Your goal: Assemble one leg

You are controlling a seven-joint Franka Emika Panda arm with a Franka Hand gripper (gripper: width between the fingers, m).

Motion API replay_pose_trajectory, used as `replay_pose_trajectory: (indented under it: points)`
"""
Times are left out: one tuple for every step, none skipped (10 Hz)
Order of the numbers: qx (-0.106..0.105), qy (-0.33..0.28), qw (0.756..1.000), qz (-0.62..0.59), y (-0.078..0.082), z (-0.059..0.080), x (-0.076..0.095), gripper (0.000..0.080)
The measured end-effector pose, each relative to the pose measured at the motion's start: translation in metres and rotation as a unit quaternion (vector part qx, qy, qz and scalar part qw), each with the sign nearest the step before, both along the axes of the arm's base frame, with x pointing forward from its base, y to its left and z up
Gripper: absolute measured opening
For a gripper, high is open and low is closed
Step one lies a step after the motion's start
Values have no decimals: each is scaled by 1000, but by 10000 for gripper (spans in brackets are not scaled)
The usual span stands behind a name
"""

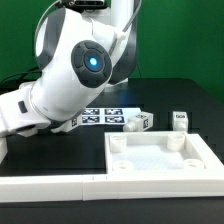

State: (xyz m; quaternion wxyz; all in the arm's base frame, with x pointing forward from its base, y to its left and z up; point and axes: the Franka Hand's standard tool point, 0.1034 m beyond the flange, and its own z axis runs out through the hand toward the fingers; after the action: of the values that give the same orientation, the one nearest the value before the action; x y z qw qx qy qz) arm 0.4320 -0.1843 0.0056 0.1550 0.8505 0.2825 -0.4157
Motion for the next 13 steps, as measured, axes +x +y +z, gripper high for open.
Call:
replay_pose_trajectory:
  points:
    - [0,0,1000,0,0,0,0,648]
    - [0,1,1000,0,0,-1,0,528]
    - [0,1,1000,0,0,-1,0,393]
    - [0,1,1000,0,0,-1,0,393]
    - [0,1,1000,0,0,-1,-1,285]
    - [0,1,1000,0,0,-1,-1,285]
    - [4,3,1000,4,0,0,0,285]
    - [17,7,1000,14,0,12,6,285]
    - [11,14,1000,9,7,35,11,285]
    - [12,10,1000,7,20,60,21,285]
    - [28,-18,999,-3,39,87,36,285]
    - [48,-57,997,-10,53,116,48,285]
    - [64,-88,994,-7,55,123,54,285]
